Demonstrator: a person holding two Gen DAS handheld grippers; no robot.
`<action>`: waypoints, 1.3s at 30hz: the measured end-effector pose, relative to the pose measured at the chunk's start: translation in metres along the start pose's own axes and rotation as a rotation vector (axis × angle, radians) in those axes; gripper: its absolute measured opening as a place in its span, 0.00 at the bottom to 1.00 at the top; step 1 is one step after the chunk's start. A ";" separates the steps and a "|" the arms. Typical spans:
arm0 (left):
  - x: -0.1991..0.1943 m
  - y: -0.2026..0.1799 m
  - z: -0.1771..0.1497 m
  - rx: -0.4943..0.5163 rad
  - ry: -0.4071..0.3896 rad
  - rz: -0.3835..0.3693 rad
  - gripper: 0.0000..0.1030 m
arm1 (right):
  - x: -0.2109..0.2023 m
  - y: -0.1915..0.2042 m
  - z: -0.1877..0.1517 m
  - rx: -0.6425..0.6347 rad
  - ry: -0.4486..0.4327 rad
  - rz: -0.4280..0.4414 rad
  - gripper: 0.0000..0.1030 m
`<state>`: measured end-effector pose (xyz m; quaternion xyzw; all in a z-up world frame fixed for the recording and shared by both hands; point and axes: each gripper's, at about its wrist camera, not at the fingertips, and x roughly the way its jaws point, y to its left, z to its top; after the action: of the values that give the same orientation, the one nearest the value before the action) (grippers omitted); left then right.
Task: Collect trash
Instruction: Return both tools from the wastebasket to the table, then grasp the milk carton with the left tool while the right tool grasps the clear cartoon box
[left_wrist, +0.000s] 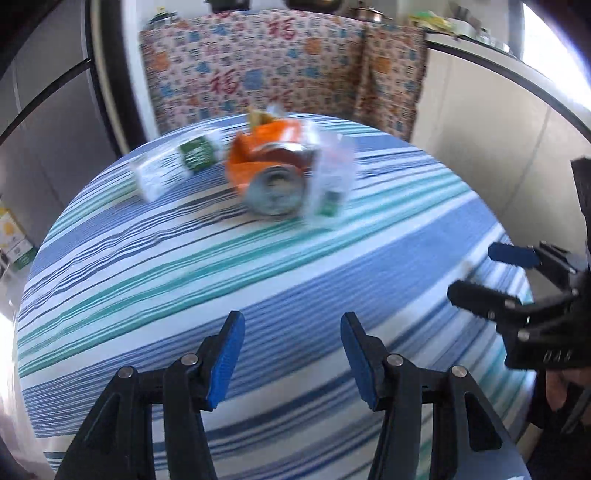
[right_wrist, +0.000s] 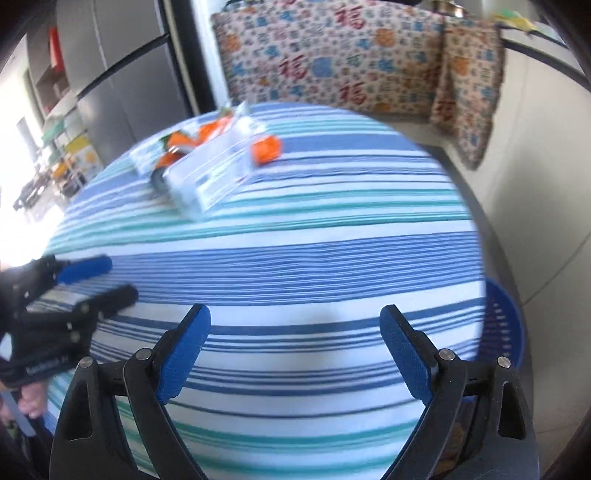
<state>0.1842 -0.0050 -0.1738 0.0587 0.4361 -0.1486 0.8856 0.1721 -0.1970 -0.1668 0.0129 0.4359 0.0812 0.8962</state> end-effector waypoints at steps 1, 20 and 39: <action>0.002 0.013 -0.003 -0.017 0.002 0.007 0.53 | 0.008 0.010 0.001 -0.012 0.010 0.003 0.91; 0.028 0.057 0.018 0.008 0.006 0.018 0.70 | 0.039 0.039 0.007 -0.047 0.027 -0.078 0.99; 0.114 0.161 0.129 0.164 -0.008 -0.050 0.85 | 0.039 0.039 0.005 -0.049 0.026 -0.080 0.99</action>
<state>0.3977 0.0937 -0.1890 0.1196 0.4203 -0.2060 0.8756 0.1947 -0.1519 -0.1903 -0.0274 0.4455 0.0562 0.8931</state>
